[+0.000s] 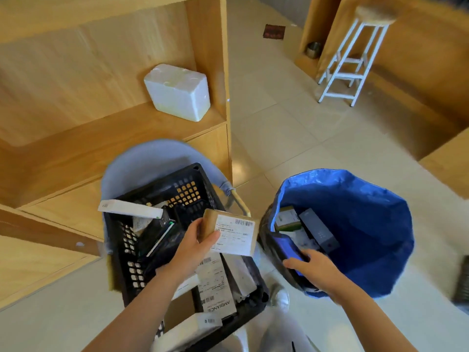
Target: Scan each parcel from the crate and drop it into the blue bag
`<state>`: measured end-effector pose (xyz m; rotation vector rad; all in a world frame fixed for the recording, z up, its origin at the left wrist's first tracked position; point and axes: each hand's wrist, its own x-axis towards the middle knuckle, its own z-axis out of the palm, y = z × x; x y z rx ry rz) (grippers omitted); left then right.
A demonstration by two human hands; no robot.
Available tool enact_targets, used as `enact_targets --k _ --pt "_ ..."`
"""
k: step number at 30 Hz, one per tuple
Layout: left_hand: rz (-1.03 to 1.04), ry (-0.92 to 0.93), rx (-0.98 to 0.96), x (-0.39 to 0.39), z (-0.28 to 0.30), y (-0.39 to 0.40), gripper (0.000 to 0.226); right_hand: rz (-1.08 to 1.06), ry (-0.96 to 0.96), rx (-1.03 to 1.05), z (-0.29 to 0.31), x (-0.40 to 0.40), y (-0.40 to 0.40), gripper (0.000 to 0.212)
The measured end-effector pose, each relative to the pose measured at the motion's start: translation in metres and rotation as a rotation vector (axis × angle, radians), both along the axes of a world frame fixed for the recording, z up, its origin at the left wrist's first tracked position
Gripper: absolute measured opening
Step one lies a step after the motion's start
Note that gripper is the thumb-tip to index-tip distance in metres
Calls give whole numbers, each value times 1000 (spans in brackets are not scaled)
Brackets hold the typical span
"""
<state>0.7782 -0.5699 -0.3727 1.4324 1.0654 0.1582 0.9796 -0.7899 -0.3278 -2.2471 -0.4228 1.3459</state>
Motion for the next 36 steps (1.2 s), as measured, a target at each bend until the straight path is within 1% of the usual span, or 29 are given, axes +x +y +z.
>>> enact_targets --k 4,6,10,12,15,16,18,21,24,25,28,31,33,36 --pt "-94 11 0 69 -8 -24 41 -181 8 -12 -6 44 -47 26" --pt "-137 24 -25 106 -14 -39 41 -260 9 -25 -14 71 -71 27" --pt "-235 58 -103 174 -36 -74 60 -356 4 -70 -28 128 -110 31" --pt "-264 112 -135 203 -49 -90 67 -379 14 -93 -39 155 -126 35" --pt "-306 223 -136 238 -78 -106 87 -383 20 -127 -57 190 -144 40" --pt "-321 259 -139 247 -90 -110 86 -382 23 -141 -64 199 -147 43" --pt "-346 332 -129 267 -108 -120 69 -373 27 -170 -79 219 -152 50" --pt "-403 424 -82 291 -150 -124 57 -380 55 -195 -110 243 -152 52" --pt "-504 536 11 310 -197 -122 55 -391 84 -205 -146 258 -144 47" --pt "-534 572 42 317 -213 -121 60 -390 90 -202 -160 262 -141 47" --pt "-637 693 103 334 -261 -123 83 -391 120 -206 -208 271 -132 49" --pt "-692 779 106 345 -319 -124 85 -374 120 -242 -260 279 -123 55" --pt "-724 803 100 350 -357 -124 83 -366 111 -258 -293 282 -118 52" --pt "-789 821 15 351 -410 -126 77 -360 101 -271 -337 284 -113 47"
